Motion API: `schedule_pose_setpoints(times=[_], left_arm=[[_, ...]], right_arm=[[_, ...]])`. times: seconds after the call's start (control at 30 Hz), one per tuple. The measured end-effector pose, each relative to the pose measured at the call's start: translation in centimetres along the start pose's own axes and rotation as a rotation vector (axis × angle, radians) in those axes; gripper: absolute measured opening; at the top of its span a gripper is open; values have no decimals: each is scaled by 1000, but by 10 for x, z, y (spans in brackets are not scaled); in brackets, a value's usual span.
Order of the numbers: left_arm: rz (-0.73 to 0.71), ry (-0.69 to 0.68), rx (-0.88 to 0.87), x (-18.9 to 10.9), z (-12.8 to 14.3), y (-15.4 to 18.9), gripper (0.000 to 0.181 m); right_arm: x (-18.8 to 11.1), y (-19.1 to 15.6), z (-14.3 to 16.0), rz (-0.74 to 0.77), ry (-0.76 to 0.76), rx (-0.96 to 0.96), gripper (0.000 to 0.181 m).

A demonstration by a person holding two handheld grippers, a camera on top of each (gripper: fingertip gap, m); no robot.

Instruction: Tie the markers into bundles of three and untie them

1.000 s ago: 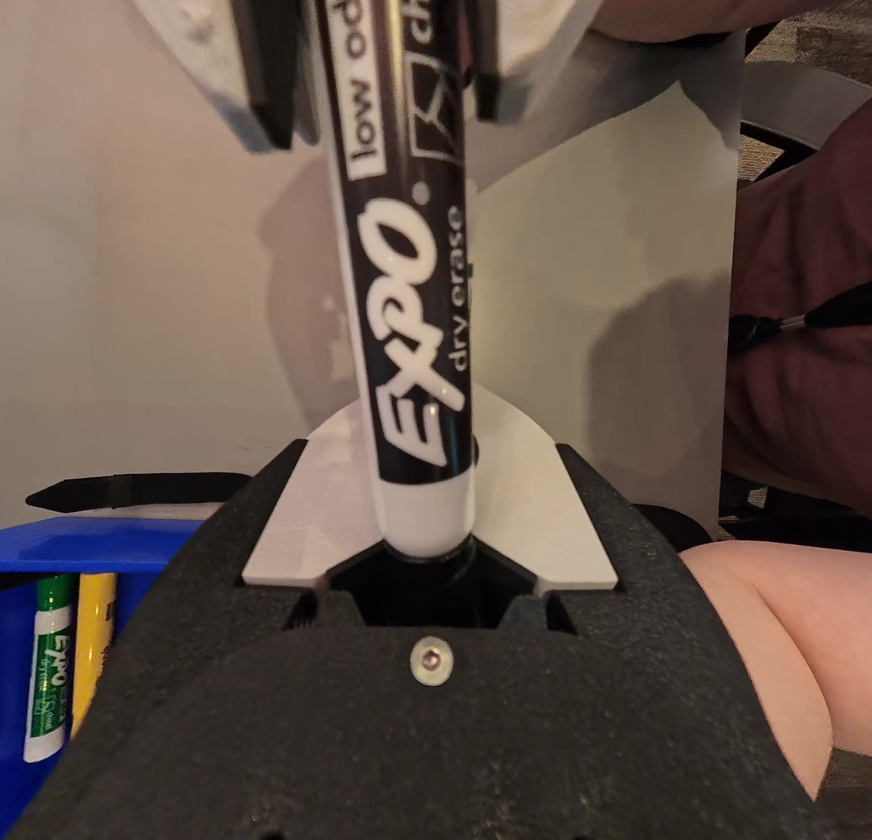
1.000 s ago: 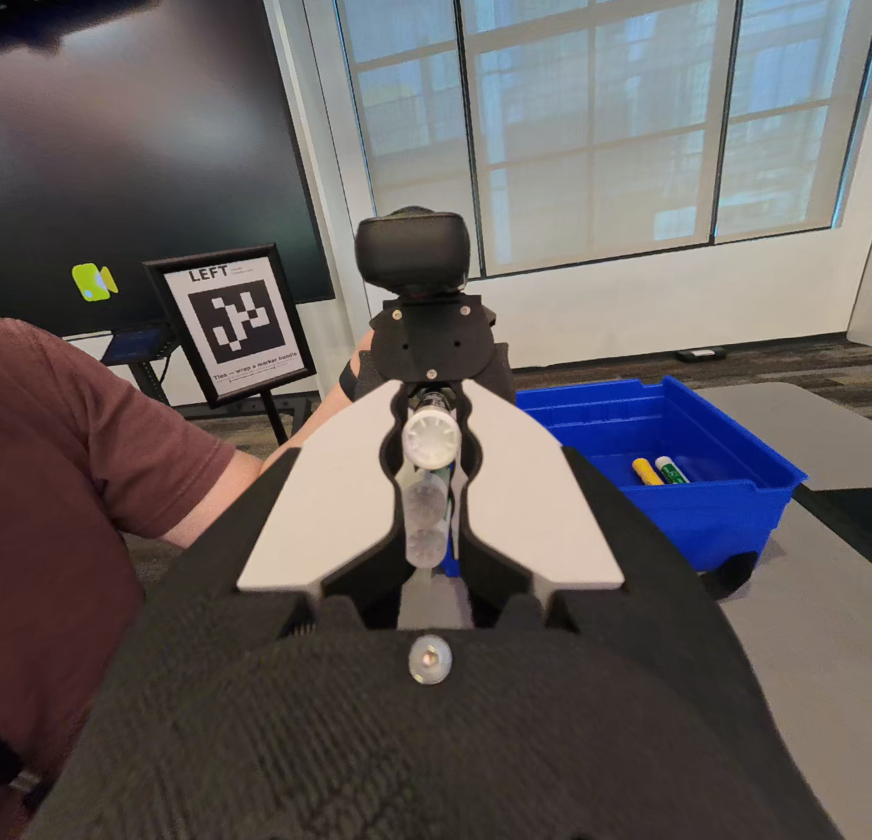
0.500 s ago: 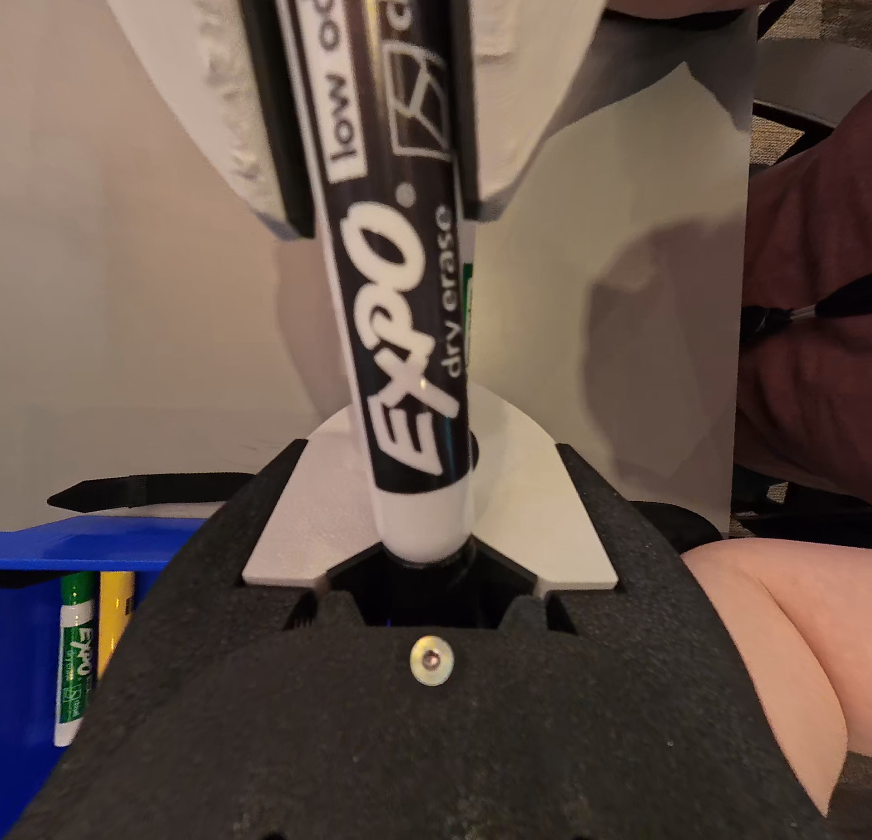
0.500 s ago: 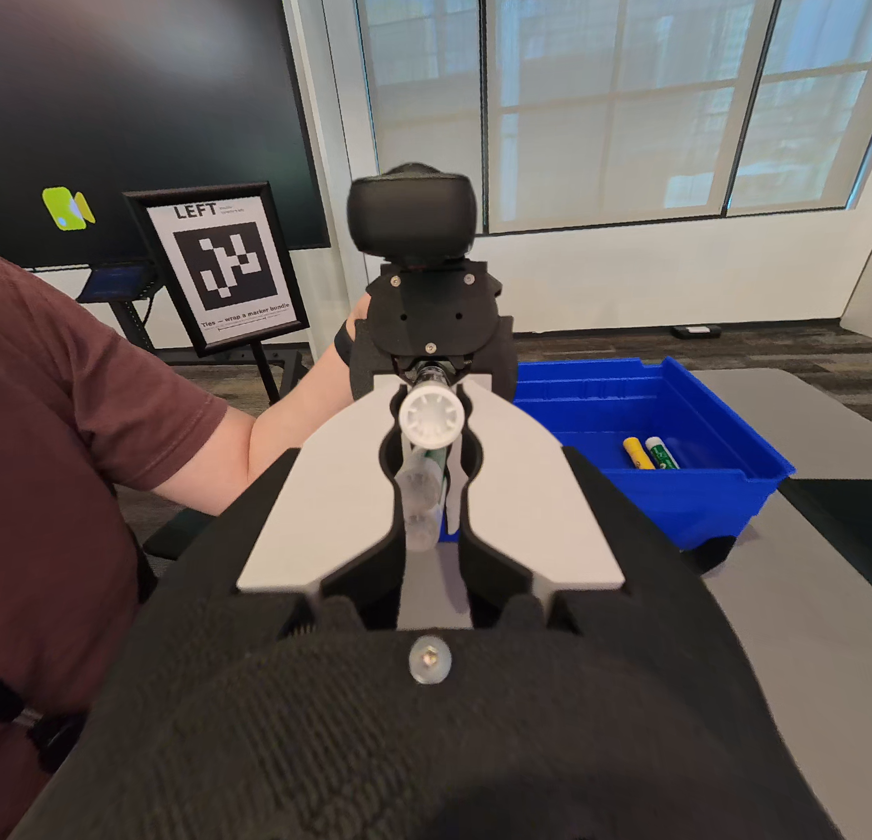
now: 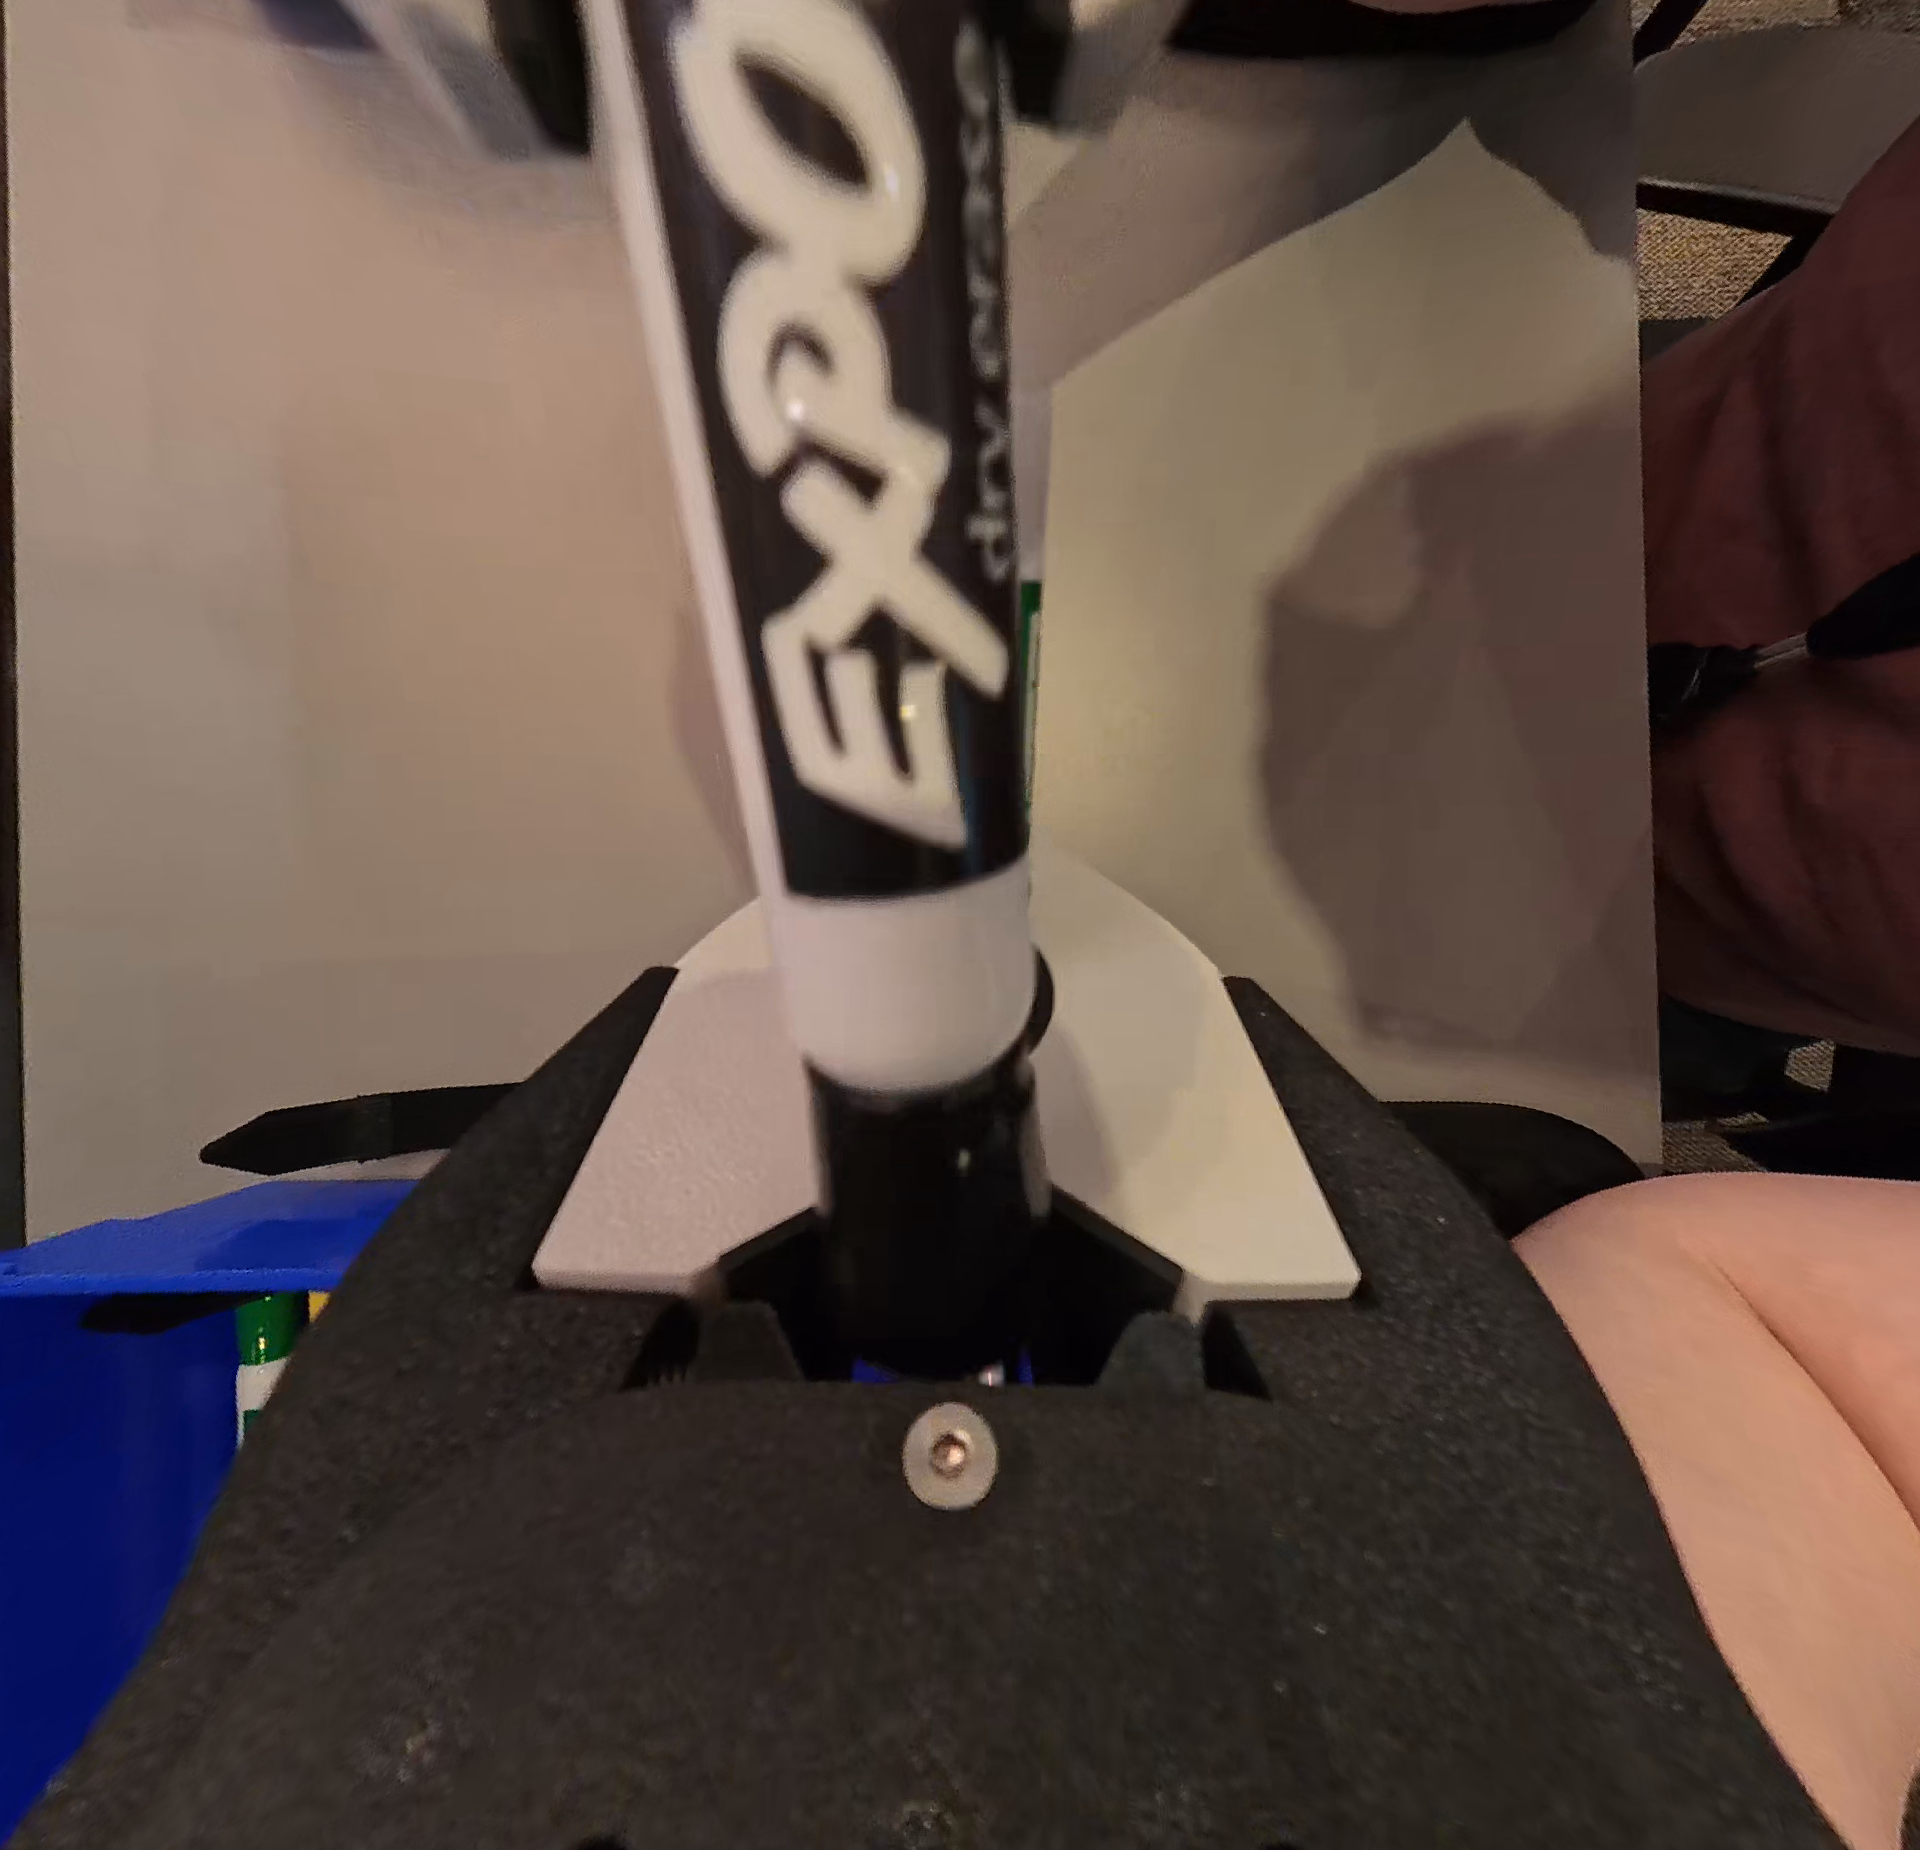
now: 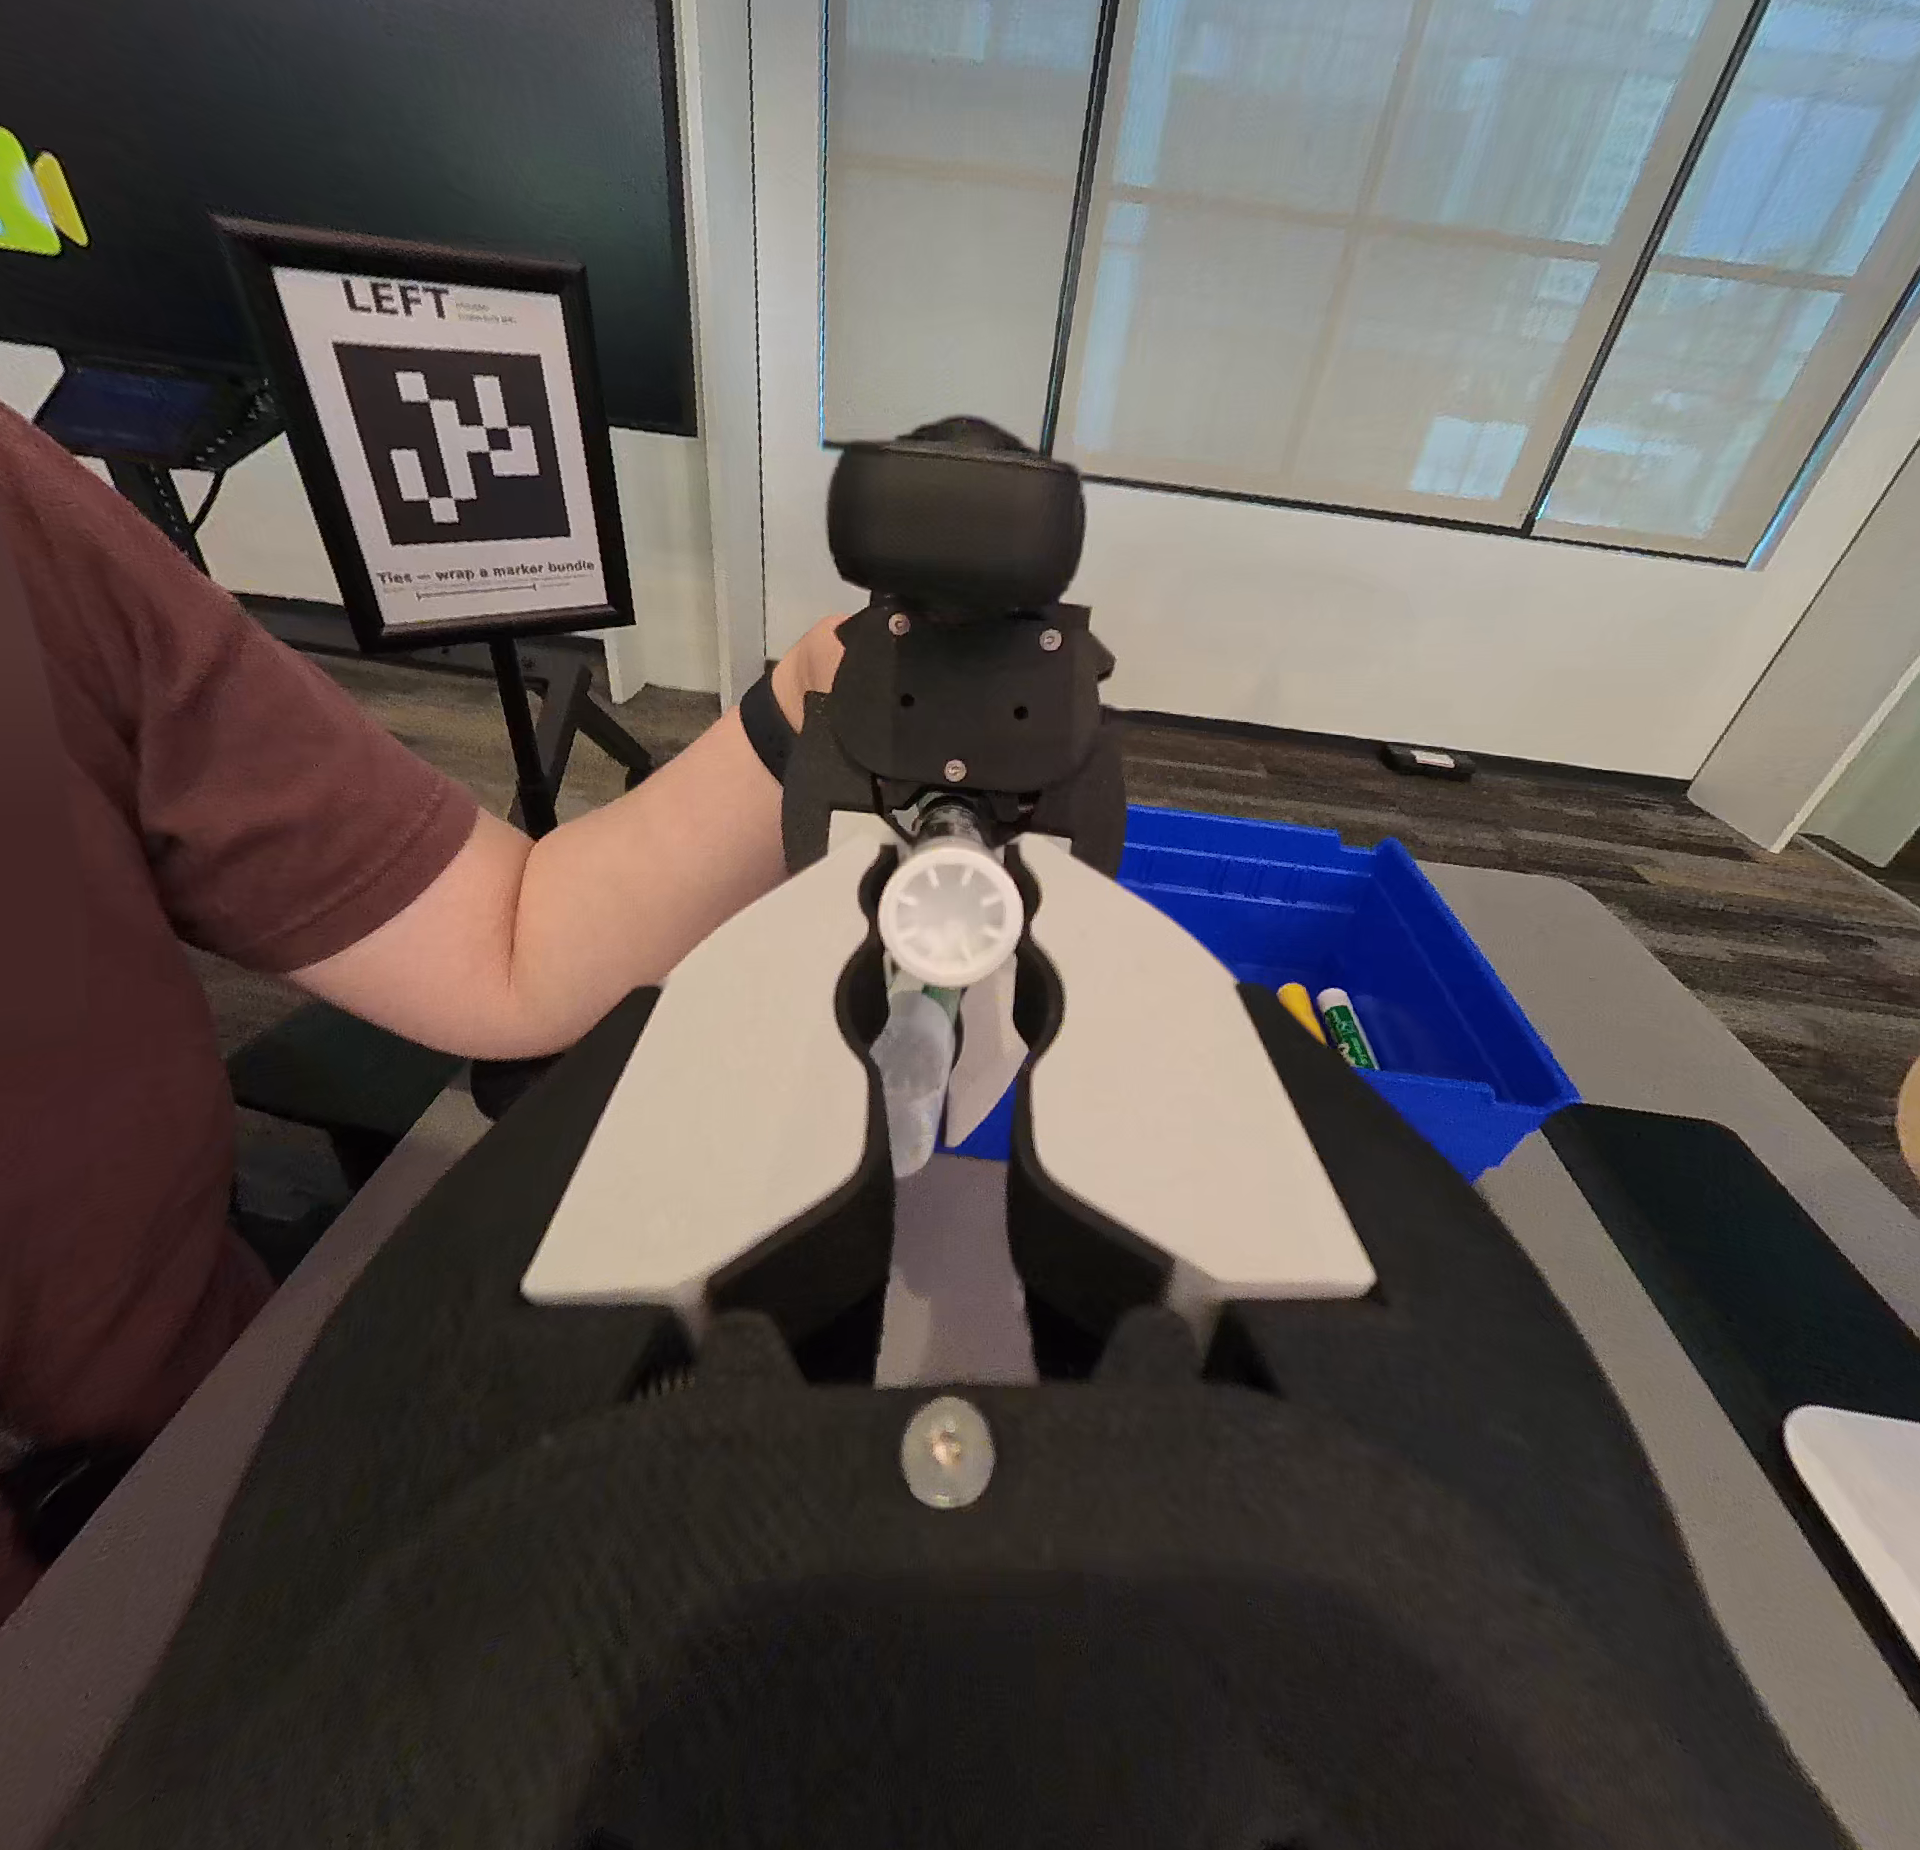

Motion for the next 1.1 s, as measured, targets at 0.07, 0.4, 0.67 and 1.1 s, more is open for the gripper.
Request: schedule_pose_setpoints(times=[0.07,0.4,0.67,1.1], left_arm=[[-9,3,6,-1,0,-1,15],[-7,18,23,-2,-2,1,14],[11,-5,10,2,1,1,14],[45,-44,-1,16,2,0,14]], right_arm=[[-5,0,-2,-7,-20,-17,21],[-10,-5,4,-48,-110,-28,21],[-8,-7,9,-52,-143,-40,21],[-14,-3,16,-73,-142,2,21]])
Point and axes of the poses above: each gripper's, where its closed fingertips meet, x out along the fingers, z out of its underside, y = z × x across the jaws, the point moved 1 cm from there along -x, back along the fingers, and after that the axes turned 14 degrees about -x, right-handed, at the moved point
